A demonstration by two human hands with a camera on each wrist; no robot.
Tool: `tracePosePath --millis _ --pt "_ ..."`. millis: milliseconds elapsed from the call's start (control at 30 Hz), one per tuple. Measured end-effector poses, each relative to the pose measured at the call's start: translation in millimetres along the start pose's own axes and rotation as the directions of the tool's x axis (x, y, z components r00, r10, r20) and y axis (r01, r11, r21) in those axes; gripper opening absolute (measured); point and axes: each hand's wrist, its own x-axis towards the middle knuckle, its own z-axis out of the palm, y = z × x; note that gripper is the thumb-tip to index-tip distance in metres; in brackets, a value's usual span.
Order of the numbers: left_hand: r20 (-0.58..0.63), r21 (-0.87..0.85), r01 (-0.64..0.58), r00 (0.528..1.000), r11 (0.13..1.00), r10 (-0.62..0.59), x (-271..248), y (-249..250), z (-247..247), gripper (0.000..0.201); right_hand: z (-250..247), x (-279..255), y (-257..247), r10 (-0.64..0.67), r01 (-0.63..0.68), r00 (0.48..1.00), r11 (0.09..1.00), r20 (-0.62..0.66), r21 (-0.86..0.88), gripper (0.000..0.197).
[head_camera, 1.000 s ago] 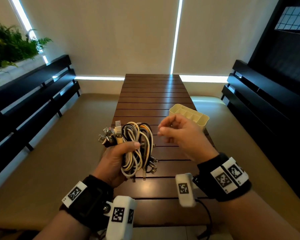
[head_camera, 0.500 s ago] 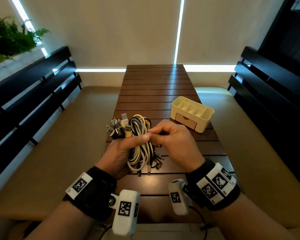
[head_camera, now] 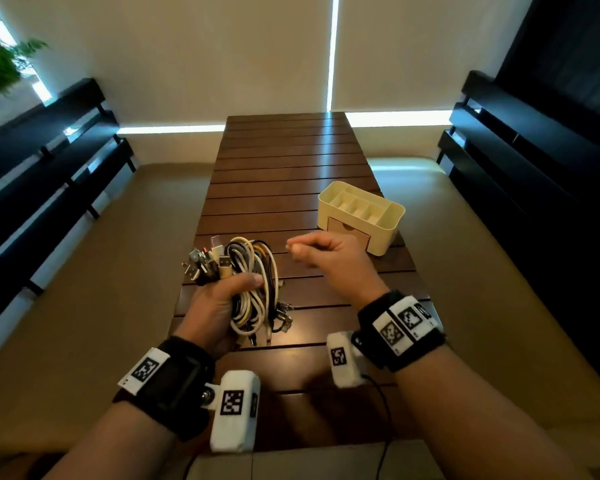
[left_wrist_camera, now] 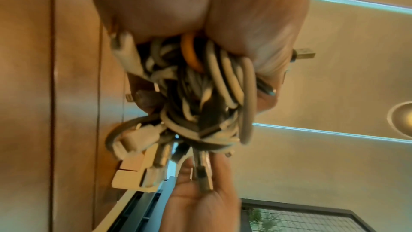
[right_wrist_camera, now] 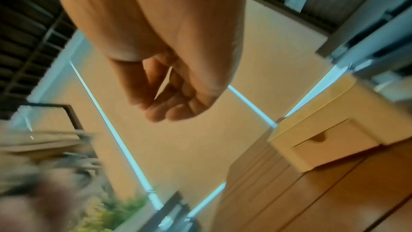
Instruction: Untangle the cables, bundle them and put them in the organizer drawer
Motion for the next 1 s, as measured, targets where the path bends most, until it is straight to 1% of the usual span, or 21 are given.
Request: tracePosePath --millis 67,100,200,267,333,400,467,500,533,600,633,667,733,767,800,900,1000 --pt "-0.026 -0.006 0.026 0.999 1.000 -0.026 2 -7 6 0.036 -17 23 27 0.020 -0.043 0.975 0.994 -0.220 -0.099 0.012" --pt "-0.026 -0.005 0.028 0.999 1.000 -0.028 3 -10 9 0.034 -26 36 42 0.025 -0.077 0.959 0.982 -0.282 -0.174 0.009" --pt "-0.026 0.003 0.018 0.999 1.000 -0.018 0 -16 17 0.024 -56 68 82 0.040 -0.193 0.931 0.898 -0.363 -0.395 0.016" --pt "-0.032 0.008 0.007 0.999 1.000 -0.007 -1 -17 20 0.024 -75 82 103 0.071 -0.270 0.915 0.840 -0.397 -0.470 0.020" --pt "-0.042 0.003 0.003 0.999 1.000 -0.003 -1 -18 20 0.023 -92 90 121 0.117 -0.352 0.892 0.788 -0.438 -0.505 0.027" --pt "-0.059 0.001 0.002 0.998 1.000 -0.002 -1 -16 19 0.022 -105 94 134 0.192 -0.460 0.847 0.732 -0.497 -0.503 0.038" --pt "-0.070 0.004 -0.005 0.998 1.000 0.005 -1 -13 18 0.026 -116 97 145 0.259 -0.543 0.806 0.682 -0.532 -0.491 0.047" --pt "-0.070 0.001 -0.009 0.997 1.000 0.009 -2 -11 18 0.027 -119 99 150 0.287 -0.573 0.790 0.662 -0.542 -0.483 0.046" --pt "-0.068 -0.002 -0.014 0.998 1.000 0.013 -2 -9 17 0.029 -121 100 153 0.314 -0.594 0.778 0.650 -0.544 -0.474 0.041" --pt "-0.063 -0.009 -0.022 0.998 1.000 0.021 -2 -6 19 0.037 -129 108 164 0.351 -0.608 0.767 0.666 -0.537 -0.433 0.024" --pt "-0.065 -0.013 -0.028 0.997 1.000 0.027 -2 -5 21 0.041 -137 115 179 0.379 -0.618 0.759 0.675 -0.529 -0.403 0.017" --pt "-0.069 -0.017 -0.038 0.997 0.999 0.037 -1 -4 23 0.042 -149 127 208 0.407 -0.621 0.757 0.690 -0.511 -0.372 0.015" --pt "-0.063 -0.024 -0.064 0.996 0.998 0.062 0 -2 28 0.033 -168 145 255 0.426 -0.601 0.767 0.739 -0.479 -0.305 0.015" --pt "-0.053 -0.022 -0.072 0.996 0.997 0.071 1 -2 30 0.026 -170 146 262 0.426 -0.586 0.776 0.760 -0.465 -0.282 0.011" --pt "-0.042 -0.018 -0.076 0.996 0.997 0.075 2 -1 32 0.022 -166 140 254 0.429 -0.578 0.779 0.774 -0.458 -0.259 0.009" --pt "-0.005 -0.009 -0.080 0.997 0.997 0.080 1 -1 37 0.021 -137 102 193 0.407 -0.556 0.792 0.789 -0.455 -0.262 0.018" --pt "0.009 -0.012 -0.075 0.997 0.997 0.075 0 -4 39 0.021 -123 76 178 0.408 -0.537 0.818 0.795 -0.406 -0.282 0.020"
